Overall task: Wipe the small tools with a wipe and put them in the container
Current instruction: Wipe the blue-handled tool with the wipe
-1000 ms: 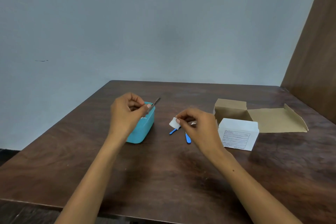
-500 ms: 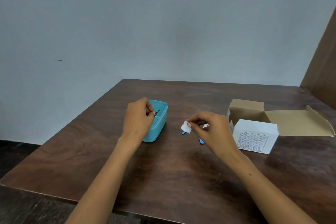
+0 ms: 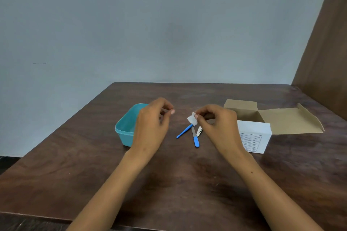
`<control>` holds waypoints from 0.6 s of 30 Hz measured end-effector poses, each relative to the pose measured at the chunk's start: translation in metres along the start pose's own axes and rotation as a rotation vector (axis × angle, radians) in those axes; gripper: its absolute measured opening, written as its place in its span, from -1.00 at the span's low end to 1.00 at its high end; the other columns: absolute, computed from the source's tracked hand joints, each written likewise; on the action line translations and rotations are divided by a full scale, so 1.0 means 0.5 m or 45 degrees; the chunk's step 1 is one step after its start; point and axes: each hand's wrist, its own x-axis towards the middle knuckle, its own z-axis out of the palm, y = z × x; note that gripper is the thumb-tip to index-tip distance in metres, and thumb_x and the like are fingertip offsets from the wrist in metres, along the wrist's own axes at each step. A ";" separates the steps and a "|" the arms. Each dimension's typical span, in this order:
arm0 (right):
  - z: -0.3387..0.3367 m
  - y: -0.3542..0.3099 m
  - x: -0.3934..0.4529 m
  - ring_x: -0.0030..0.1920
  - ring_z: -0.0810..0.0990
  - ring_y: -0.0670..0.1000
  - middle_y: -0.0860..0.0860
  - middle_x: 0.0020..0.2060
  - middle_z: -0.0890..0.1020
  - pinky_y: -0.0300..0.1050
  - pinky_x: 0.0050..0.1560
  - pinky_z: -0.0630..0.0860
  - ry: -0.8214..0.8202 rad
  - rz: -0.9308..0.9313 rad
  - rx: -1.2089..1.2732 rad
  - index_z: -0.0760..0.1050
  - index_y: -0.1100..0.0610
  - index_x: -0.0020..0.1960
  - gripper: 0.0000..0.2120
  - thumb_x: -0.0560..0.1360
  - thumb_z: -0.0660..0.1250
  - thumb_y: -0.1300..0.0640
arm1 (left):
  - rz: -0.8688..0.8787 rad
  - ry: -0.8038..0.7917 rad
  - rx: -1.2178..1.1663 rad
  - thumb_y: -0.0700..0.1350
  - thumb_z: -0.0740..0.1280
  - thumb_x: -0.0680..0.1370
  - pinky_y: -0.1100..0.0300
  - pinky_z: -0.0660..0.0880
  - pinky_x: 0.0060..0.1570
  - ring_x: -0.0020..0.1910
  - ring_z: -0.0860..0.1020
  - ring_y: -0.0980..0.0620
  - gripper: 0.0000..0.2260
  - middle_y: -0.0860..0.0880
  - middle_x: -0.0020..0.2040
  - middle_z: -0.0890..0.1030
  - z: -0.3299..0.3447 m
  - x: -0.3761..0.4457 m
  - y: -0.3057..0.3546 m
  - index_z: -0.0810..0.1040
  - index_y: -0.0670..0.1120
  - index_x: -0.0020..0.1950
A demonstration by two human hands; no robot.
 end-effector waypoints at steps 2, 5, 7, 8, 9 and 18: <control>-0.003 0.002 0.003 -0.25 0.60 -0.12 -0.02 -0.28 0.66 -0.36 -0.23 0.49 0.034 0.004 -0.021 0.61 0.15 -0.23 -0.92 0.40 0.41 0.29 | -0.041 -0.099 -0.001 -0.22 0.36 0.51 0.29 0.51 -0.20 -0.18 0.56 0.14 -0.96 0.04 -0.14 0.64 0.024 -0.005 0.001 0.59 -0.09 -0.09; -0.005 0.003 0.006 -0.24 0.61 -0.11 -0.02 -0.26 0.67 -0.29 -0.20 0.53 0.038 0.028 -0.059 0.61 0.16 -0.21 -0.94 0.41 0.41 0.27 | -0.115 -0.259 0.123 -0.23 0.34 0.52 0.29 0.49 -0.12 -0.14 0.53 0.14 -0.89 -0.03 -0.03 0.64 0.055 -0.013 -0.016 0.61 -0.11 0.01; -0.006 0.003 0.007 -0.23 0.60 -0.12 -0.03 -0.25 0.66 -0.29 -0.21 0.54 0.035 0.039 -0.083 0.62 0.15 -0.20 -0.95 0.42 0.41 0.26 | -0.163 -0.392 0.173 -0.20 0.35 0.53 0.27 0.50 -0.02 -0.04 0.55 0.10 -0.82 -0.05 0.06 0.63 0.068 -0.017 -0.022 0.60 -0.12 0.12; -0.005 0.003 0.007 -0.23 0.60 -0.12 -0.03 -0.25 0.66 -0.30 -0.21 0.52 0.033 0.042 -0.089 0.62 0.14 -0.19 -0.95 0.42 0.41 0.25 | -0.175 -0.455 0.198 -0.17 0.36 0.53 0.22 0.52 0.04 0.01 0.56 0.06 -0.78 -0.06 0.10 0.62 0.072 -0.019 -0.023 0.59 -0.12 0.16; -0.005 0.003 0.007 -0.23 0.60 -0.13 -0.03 -0.24 0.66 -0.31 -0.21 0.52 0.031 0.045 -0.094 0.62 0.13 -0.19 -0.95 0.42 0.41 0.25 | -0.177 -0.509 0.231 -0.14 0.36 0.53 0.17 0.52 0.08 0.06 0.56 0.03 -0.75 -0.07 0.12 0.61 0.075 -0.019 -0.020 0.57 -0.12 0.20; -0.001 0.001 0.003 -0.22 0.60 -0.14 -0.06 -0.22 0.68 -0.24 -0.17 0.57 -0.021 0.071 -0.119 0.61 0.11 -0.17 -0.96 0.45 0.40 0.21 | -0.194 -0.652 0.483 -0.07 0.35 0.53 0.18 0.38 -0.17 -0.16 0.44 0.02 -0.84 -0.08 -0.04 0.47 0.097 -0.011 -0.003 0.54 -0.16 -0.10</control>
